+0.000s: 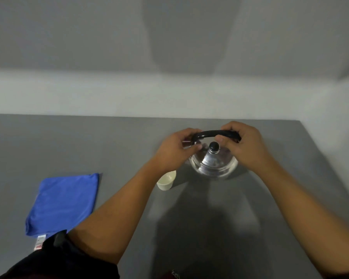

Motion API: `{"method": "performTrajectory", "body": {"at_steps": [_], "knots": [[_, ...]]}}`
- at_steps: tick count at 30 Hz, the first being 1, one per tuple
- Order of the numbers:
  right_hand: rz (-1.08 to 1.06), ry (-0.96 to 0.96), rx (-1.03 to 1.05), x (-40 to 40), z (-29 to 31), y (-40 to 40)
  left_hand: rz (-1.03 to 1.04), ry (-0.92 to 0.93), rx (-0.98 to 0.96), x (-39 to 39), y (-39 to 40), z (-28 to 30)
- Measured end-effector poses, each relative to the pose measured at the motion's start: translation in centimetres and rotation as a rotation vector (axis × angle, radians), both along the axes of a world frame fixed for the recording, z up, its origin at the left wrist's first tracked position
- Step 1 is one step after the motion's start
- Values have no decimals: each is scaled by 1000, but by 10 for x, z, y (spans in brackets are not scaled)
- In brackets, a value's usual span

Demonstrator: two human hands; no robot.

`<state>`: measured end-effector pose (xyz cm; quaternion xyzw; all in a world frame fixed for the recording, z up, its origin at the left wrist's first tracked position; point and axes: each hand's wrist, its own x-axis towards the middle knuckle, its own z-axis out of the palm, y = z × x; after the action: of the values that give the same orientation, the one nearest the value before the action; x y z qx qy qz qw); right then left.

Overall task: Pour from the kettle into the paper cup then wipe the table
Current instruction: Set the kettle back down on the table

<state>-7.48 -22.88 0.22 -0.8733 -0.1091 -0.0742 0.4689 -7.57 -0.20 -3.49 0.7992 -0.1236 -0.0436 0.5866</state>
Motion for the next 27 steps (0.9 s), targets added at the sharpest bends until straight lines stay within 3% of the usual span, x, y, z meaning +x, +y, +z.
{"method": "performTrajectory", "body": {"at_steps": [4, 18, 27], "knots": [[-1, 51, 3, 21, -5, -7, 125, -60, 87, 24, -10, -6], [88, 194, -217, 88, -26, -24, 127, -11, 296, 91, -22, -20], [72, 211, -228, 111, -35, -28, 155, 5, 347, 111, -28, -28]]}}
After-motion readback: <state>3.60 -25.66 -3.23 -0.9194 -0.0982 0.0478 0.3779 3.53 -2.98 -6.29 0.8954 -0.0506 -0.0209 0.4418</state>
